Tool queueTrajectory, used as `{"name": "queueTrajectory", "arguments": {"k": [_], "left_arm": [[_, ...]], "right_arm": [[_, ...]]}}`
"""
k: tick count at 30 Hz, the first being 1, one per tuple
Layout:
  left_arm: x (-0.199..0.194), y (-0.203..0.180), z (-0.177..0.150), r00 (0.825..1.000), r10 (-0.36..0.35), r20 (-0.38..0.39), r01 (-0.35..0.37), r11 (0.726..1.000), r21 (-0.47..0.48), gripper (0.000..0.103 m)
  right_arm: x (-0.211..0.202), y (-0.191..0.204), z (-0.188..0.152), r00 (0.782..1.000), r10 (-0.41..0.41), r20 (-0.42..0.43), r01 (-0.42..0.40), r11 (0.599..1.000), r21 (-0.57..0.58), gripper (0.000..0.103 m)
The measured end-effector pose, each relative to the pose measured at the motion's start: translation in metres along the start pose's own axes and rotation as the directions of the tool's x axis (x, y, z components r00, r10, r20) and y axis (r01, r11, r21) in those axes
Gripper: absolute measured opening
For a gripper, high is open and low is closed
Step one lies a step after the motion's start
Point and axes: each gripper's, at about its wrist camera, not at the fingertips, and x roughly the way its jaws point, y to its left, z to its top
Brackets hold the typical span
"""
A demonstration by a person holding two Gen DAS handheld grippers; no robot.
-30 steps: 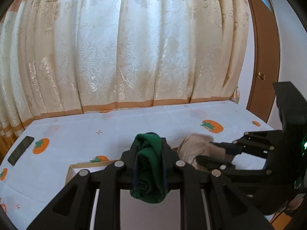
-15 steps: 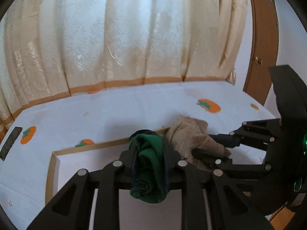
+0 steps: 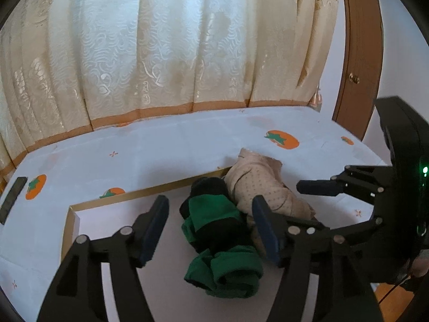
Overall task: Take underwear out of drawer
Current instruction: 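Open both grippers to drop the green sock and beige underwear into the tray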
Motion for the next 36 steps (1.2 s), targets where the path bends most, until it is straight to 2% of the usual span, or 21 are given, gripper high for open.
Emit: {"name": "queueTrajectory", "arguments": {"k": [4,9,21,29,36], "left_arm": [[-0.012,0.002,-0.003,1.0,-0.004,0.022,0.005,1.0,-0.007,0.065],[-0.037,0.007,-0.011,0.998,-0.013,0.064,0.015,1.0,-0.025,0.071],[-0.11,0.01,-0.046,0.987,-0.05,0.15,0.052,0.999,-0.009,0.074],[-0.14,0.011,-0.071,0.988,-0.067,0.139,0.068,0.998,-0.005,0.074],[-0.16,0.014,-0.098,0.992,-0.052,0.111,0.051,0.999,0.008,0.076]], "right_arm": [[-0.011,0.001,-0.005,1.0,-0.006,0.016,0.005,1.0,0.007,0.056],[-0.033,0.008,-0.012,0.999,-0.001,0.041,0.0,1.0,0.013,0.056],[-0.107,0.044,-0.058,0.992,0.07,0.101,-0.072,0.997,0.012,0.06],[-0.136,0.074,-0.081,0.988,0.117,0.102,-0.116,0.993,-0.022,0.062],[-0.164,0.09,-0.1,0.985,0.14,0.101,-0.136,0.99,-0.045,0.062]]}}
